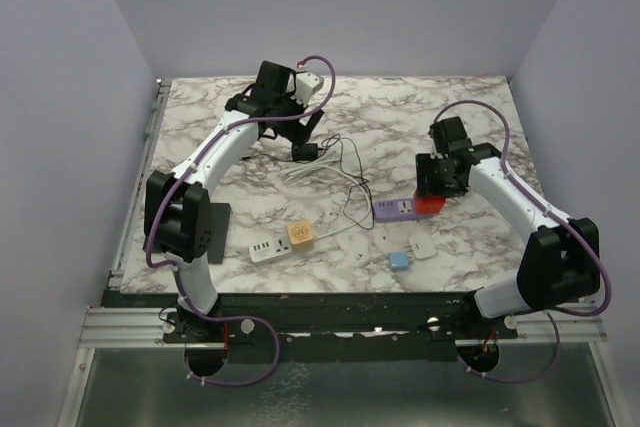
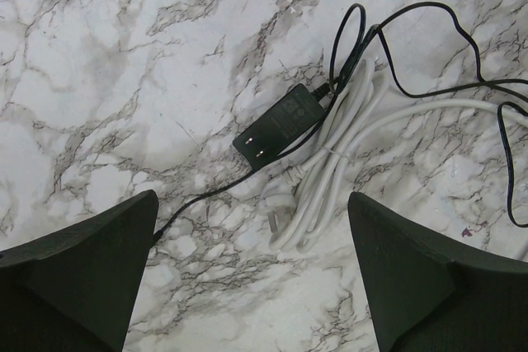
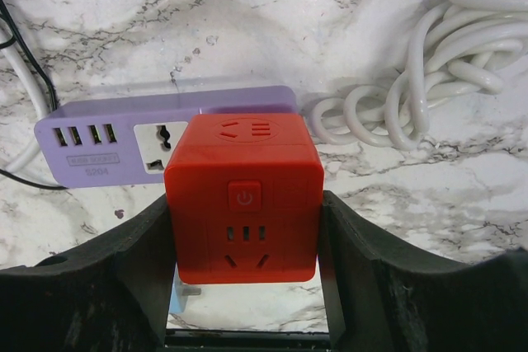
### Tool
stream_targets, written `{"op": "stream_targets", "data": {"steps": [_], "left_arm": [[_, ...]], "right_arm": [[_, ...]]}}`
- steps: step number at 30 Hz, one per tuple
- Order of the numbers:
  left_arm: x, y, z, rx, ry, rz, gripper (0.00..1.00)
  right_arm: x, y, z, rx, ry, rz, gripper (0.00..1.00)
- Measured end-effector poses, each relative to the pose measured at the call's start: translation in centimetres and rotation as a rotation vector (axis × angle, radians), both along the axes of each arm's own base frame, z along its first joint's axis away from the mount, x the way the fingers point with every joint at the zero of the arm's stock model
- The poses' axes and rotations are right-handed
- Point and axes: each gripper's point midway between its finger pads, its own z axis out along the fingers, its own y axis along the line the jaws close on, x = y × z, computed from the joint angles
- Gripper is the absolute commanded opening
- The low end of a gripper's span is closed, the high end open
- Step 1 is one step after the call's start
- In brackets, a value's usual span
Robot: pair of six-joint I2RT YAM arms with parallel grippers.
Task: Insert the plug
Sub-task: Insert the plug into the socket.
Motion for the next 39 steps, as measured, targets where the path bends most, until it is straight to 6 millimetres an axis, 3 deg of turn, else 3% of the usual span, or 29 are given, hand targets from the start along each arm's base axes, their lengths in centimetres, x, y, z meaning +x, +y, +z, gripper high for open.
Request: {"op": "stream_targets", "data": {"steps": [39], "left_arm": [[0.4, 0.3, 0.2, -0.009, -0.009, 0.014, 0.99]], "right_arm": [[0.0, 0.1, -1.9, -0.060, -0.040, -0.017, 0.01]]}}
